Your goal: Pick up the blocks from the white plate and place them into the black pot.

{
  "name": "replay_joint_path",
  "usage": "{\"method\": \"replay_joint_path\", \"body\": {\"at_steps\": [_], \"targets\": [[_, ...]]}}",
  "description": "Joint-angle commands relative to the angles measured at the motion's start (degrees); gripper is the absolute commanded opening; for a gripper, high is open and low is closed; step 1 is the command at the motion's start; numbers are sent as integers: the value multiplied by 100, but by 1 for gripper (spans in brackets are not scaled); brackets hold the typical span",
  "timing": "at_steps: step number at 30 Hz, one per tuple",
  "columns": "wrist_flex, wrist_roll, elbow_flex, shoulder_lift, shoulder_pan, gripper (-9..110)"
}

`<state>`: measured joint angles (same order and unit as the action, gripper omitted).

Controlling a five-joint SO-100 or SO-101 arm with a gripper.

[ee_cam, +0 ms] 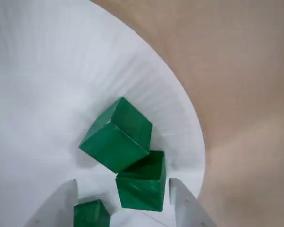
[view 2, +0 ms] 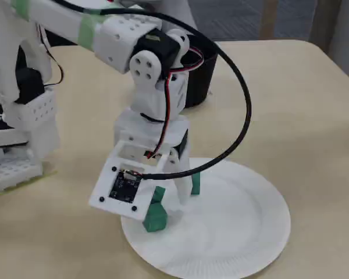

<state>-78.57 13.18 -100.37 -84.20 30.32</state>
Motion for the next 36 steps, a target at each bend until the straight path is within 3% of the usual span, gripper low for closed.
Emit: {"method": "replay_joint_path", "body": {"at_steps": [1, 12, 19, 26, 36], "targets": [[9, -79, 211, 0, -18, 26], [88, -378, 510, 431, -79, -2], [-18, -325, 861, 316, -105, -2], [369, -615, 1318, -1090, -439, -2], [1468, -598, 1266, -2892, -2663, -2]]}}
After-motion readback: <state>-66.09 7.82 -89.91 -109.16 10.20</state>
